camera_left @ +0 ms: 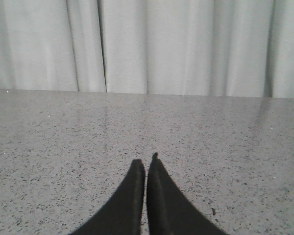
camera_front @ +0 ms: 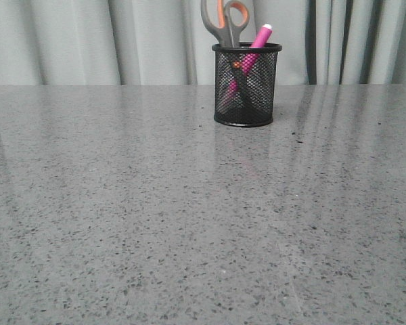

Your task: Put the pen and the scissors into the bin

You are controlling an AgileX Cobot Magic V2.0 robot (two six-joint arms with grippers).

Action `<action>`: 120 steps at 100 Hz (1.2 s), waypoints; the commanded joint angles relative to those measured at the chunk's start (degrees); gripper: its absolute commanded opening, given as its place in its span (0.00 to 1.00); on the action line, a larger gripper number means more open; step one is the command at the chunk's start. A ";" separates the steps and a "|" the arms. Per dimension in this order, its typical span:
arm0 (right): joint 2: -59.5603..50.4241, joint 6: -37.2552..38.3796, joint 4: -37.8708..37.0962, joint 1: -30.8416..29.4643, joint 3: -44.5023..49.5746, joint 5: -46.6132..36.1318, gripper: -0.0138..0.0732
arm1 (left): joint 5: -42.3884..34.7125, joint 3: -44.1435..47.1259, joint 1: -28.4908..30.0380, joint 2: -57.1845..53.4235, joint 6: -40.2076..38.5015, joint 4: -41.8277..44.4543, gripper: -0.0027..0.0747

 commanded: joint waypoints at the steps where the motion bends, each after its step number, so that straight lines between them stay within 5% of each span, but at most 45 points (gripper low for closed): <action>1: 0.49 -0.58 -1.38 -0.47 -1.41 -2.83 0.07 | -4.31 2.67 -0.16 -1.85 -0.68 -0.53 0.01; 120: 0.49 -0.91 -1.25 -0.47 -0.77 -6.55 0.07 | -3.32 2.57 -0.16 -1.85 -0.68 -2.25 0.01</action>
